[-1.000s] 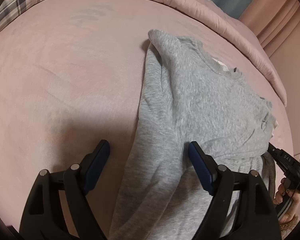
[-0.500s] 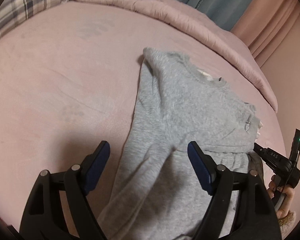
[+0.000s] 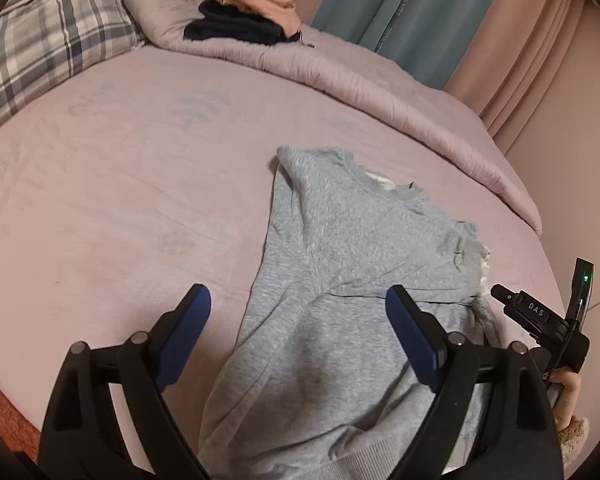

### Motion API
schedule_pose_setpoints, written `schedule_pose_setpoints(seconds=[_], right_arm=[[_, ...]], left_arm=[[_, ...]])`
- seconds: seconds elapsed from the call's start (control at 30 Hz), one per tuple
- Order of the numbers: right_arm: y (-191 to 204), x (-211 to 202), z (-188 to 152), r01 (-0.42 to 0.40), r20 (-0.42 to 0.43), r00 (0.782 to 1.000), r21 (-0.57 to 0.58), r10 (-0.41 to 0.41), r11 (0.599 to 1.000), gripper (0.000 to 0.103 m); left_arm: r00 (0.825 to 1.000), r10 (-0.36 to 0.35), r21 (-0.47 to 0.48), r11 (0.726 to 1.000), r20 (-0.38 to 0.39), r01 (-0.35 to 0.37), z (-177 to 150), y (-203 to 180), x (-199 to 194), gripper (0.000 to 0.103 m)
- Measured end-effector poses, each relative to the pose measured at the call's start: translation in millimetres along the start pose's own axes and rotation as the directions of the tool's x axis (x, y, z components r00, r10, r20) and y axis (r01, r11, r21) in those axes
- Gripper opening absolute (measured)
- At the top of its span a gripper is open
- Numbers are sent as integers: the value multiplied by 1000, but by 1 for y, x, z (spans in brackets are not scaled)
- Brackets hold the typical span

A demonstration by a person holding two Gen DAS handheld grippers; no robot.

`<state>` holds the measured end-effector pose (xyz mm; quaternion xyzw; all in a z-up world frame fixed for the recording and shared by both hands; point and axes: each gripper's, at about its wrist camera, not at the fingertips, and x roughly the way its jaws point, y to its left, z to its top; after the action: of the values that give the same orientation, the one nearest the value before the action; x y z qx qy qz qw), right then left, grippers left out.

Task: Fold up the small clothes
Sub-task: 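Move both open grippers to the ribbed hem of the sweatshirt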

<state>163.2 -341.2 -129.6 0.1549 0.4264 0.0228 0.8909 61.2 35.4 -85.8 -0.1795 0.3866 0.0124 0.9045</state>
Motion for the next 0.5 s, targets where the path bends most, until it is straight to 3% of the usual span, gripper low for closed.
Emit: schedule_pose_setpoints(seconds=[0.37, 0.5], right_arm=[[20, -30, -12, -27, 70, 997, -77, 33, 997, 86], [24, -40, -17, -37, 91, 995, -96, 46, 995, 87]], left_arm=[[999, -34, 14, 999, 37, 34, -9, -2, -27, 102], [998, -37, 17, 999, 52, 36, -13, -3, -35, 102]])
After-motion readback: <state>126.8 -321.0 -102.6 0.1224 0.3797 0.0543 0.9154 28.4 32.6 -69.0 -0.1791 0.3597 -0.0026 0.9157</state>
